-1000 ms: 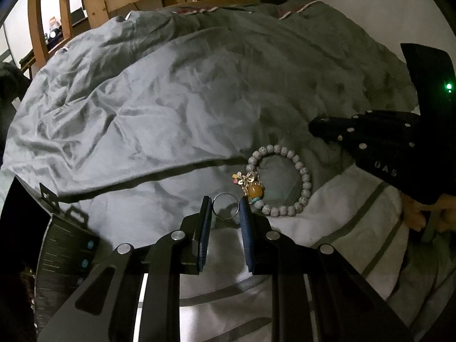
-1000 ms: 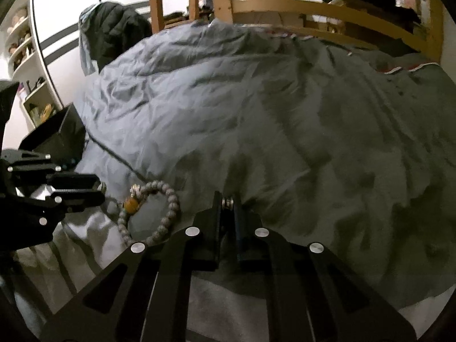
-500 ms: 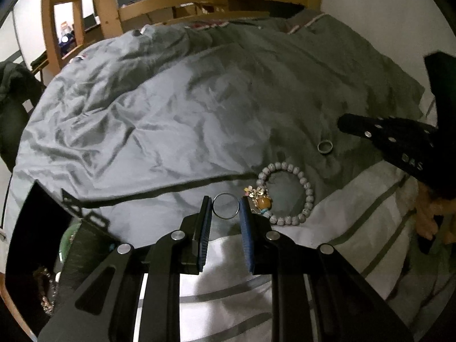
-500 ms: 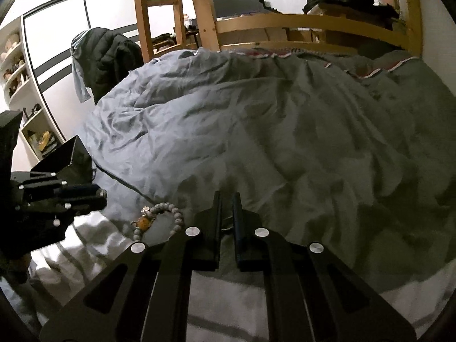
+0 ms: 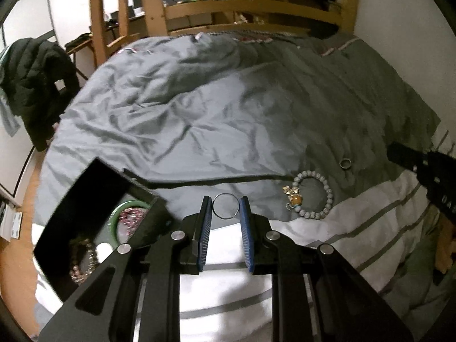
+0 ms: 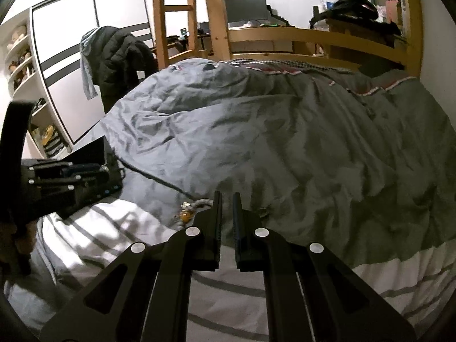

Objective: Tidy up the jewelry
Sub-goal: 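Carry both rings to the black box with both grippers, then lower both rings into the black box and open both grippers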

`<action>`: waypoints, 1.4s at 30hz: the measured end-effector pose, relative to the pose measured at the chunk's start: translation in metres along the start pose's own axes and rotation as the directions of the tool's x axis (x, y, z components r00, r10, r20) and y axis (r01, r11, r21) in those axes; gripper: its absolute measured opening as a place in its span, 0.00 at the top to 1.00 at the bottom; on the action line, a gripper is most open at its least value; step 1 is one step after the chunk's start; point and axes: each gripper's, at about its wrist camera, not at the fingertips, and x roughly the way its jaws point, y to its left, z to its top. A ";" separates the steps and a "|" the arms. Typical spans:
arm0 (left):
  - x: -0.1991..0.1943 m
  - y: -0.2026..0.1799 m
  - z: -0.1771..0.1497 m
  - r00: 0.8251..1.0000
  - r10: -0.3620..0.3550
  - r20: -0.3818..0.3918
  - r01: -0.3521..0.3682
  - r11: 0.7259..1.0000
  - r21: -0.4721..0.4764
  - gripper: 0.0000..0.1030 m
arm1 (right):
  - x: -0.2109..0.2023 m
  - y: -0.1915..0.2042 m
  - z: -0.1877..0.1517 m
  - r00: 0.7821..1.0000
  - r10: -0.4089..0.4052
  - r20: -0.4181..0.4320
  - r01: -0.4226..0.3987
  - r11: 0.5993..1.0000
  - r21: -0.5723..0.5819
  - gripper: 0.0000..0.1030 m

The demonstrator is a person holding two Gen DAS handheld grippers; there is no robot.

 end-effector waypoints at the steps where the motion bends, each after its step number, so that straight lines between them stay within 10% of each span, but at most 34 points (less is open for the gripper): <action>1: -0.004 0.004 0.000 1.000 0.006 0.007 -0.006 1.000 -0.008 0.81 | -0.001 0.007 0.001 1.000 0.005 -0.003 -0.005 1.000 -0.009 0.92; 20: -0.043 0.094 -0.005 0.989 0.141 0.039 -0.132 0.975 -0.178 0.81 | 0.019 0.120 0.040 0.996 0.089 -0.017 -0.091 0.979 -0.182 0.92; 42: -0.022 0.175 -0.026 0.983 0.148 -0.108 -0.179 0.908 -0.378 0.81 | 0.076 0.219 0.059 0.979 0.187 -0.080 -0.202 0.936 -0.289 0.92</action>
